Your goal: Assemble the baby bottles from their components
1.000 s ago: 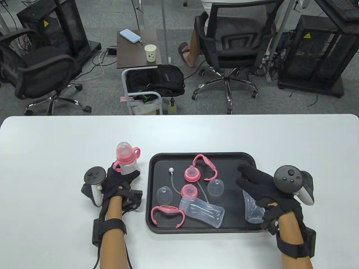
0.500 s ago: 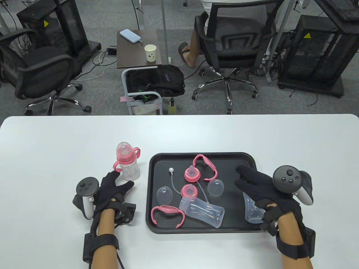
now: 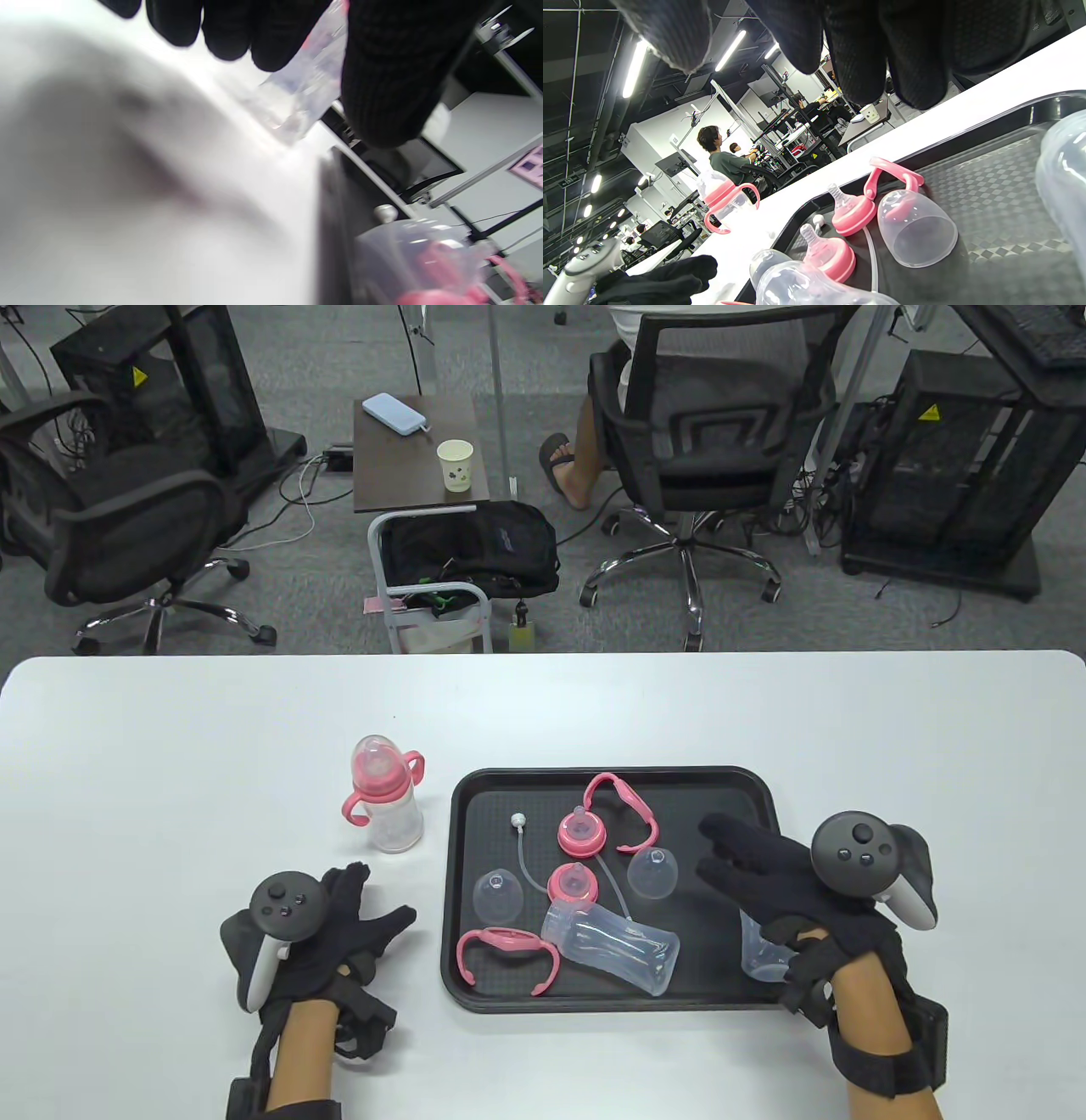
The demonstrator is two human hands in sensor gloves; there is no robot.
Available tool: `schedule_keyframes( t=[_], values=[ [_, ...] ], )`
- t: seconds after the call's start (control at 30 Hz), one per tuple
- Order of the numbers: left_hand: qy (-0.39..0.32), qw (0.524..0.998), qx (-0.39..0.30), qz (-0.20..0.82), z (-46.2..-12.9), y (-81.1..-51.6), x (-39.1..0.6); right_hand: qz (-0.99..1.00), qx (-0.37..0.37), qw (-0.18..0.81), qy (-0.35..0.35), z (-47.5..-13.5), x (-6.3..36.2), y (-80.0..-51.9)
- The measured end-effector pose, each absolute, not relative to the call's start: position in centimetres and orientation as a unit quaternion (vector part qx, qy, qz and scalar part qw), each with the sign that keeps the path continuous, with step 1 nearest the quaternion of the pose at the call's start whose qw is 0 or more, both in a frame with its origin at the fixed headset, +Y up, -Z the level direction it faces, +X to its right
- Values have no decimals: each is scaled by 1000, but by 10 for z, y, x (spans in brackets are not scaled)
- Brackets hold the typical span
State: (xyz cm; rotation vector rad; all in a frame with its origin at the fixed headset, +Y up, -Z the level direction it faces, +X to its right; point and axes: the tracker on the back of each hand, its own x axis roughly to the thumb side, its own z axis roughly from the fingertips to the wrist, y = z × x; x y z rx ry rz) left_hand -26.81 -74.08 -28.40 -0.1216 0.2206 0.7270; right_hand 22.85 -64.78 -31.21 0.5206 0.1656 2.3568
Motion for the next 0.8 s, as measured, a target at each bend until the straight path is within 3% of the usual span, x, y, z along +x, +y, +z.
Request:
schedule_keyframes(
  t=[0.3,0.43,0.53,0.8],
  values=[
    [-34,919,30,392,-275,-669,-193,921,224,305,96,-311,197,-662],
    [-62,913,64,399,-271,-681,-176,929,232,267,109,-309,181,-673],
    [-56,927,27,371,-266,-696,-182,936,240,231,115,-307,165,-683],
    [-35,919,10,392,-265,-704,-196,956,247,112,113,-300,131,-712]
  ],
)
